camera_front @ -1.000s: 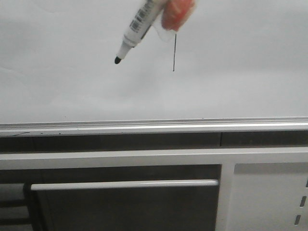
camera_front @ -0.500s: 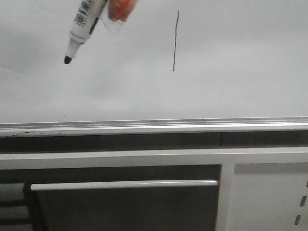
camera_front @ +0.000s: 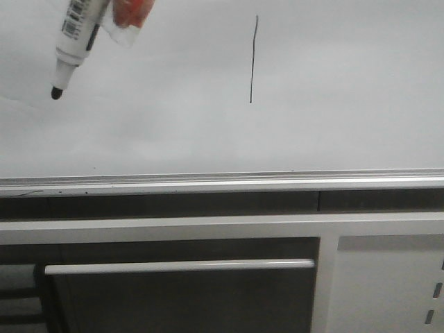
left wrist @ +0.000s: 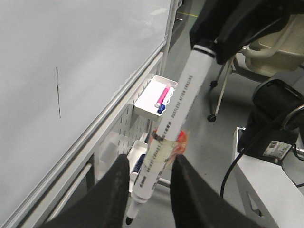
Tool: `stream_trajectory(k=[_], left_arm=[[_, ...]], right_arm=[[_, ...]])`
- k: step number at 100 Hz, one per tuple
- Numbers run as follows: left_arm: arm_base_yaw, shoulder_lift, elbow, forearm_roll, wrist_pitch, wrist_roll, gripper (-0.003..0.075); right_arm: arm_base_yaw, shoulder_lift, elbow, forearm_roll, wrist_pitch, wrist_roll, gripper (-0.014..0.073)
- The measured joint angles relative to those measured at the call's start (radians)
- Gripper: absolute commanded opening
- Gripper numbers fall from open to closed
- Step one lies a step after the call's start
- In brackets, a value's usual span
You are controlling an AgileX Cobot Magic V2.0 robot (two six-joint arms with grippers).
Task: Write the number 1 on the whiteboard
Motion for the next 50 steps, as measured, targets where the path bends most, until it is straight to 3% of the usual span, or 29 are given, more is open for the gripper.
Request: stream_trajectory(k=[11, 28, 50], left_arm=[[0.000, 0.019, 0.000, 0.012, 0.011, 0.018, 0.0209], [0.000, 0.034, 0.000, 0.016, 0.013, 0.040, 0.0298], [-0.008, 0.037, 0.000, 0.019, 0.013, 0.046, 0.0298]], right_arm=[[0.000, 0.014, -0.010, 0.002, 0.007, -0.016, -0.0044], [0.000, 0.032, -0.017, 0.018, 0.013, -0.038, -0.0043], [0.000, 0.061, -0.026, 0.043, 0.015, -0.059, -0.0044]])
